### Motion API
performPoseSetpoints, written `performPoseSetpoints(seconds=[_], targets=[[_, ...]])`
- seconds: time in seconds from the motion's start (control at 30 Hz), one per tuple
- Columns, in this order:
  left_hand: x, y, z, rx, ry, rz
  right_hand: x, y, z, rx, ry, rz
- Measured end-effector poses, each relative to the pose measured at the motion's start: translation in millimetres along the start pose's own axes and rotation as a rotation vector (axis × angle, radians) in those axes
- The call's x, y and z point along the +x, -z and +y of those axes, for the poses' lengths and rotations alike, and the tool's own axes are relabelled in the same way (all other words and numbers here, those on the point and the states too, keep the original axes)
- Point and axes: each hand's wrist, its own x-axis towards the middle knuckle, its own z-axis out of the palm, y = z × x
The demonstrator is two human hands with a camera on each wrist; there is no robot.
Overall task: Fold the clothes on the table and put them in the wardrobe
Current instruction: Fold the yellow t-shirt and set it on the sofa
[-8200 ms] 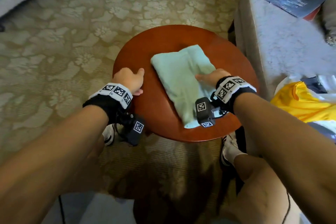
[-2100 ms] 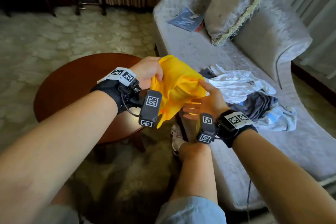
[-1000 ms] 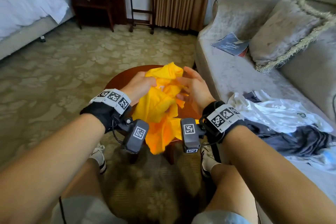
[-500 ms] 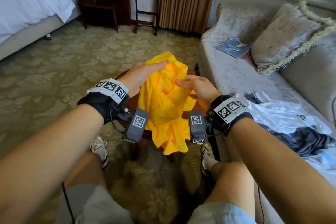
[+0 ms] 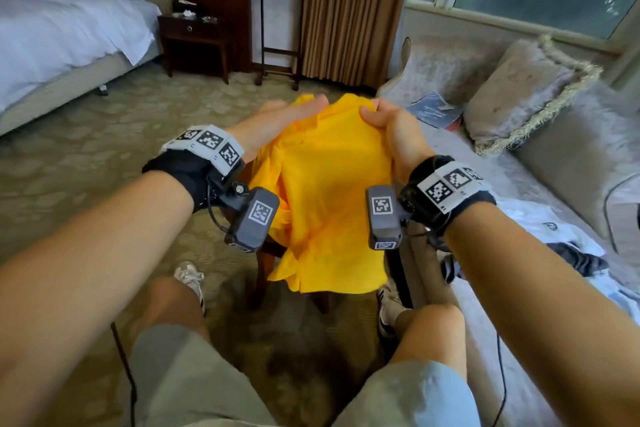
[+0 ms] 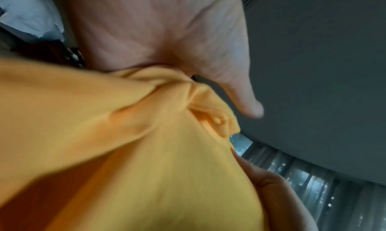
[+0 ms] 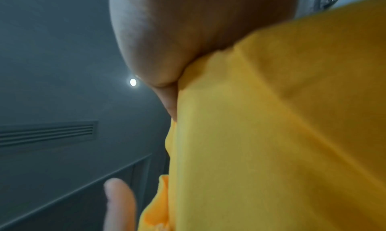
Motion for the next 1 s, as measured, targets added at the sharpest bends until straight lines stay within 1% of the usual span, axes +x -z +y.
performPoseSetpoints(seconds=[0.03,0.1,0.17,0.27,0.33,0.43,0.53,0.63,0.7,0.83,0.9,1.0], targets=[[-4.3,-1.5,5.7,0.042,-0.018,0.004,-6.8,-0.5,-8.7,0.028,0.029,-0.017],[-7.7,-4.6,13.1,0.217,-0.066,0.056,-16.7,0.6,-23.0,0.077,0.092,-0.026],[-14.4,-12.5,23.4,0.383,-0.121,0.081,-24.8,2.9,-33.3,0.109,0.144,-0.012],[-19.4,-17.6,37.2,0.623,-0.228,0.114,-31.3,10.2,-42.1,0.134,0.180,0.032],[-20.1,-12.8,39.7,0.769,-0.282,0.188,-34.4,16.0,-45.6,0.162,0.194,0.072],[-18.0,-0.8,33.3,0.947,-0.285,0.285,-35.7,26.3,-44.1,0.140,0.194,0.125],[-14.5,9.2,22.4,0.935,-0.227,0.304,-29.4,36.3,-30.6,0.002,0.138,0.190],[-10.1,20.8,13.9,0.999,-0.180,0.309,-17.6,47.6,-15.6,-0.136,0.113,0.366],[-5.8,31.3,5.8,0.988,-0.166,0.340,-15.4,54.9,-7.3,-0.241,0.118,0.452],[2.8,43.6,-10.0,0.952,-0.160,0.448,-9.0,68.9,7.7,-0.604,0.146,0.561],[8.6,44.4,-14.9,1.009,-0.139,0.436,-3.8,68.6,11.7,-0.779,0.149,0.590],[15.5,42.3,-21.5,1.124,-0.086,0.404,7.4,66.5,19.5,-0.899,0.119,0.652]])
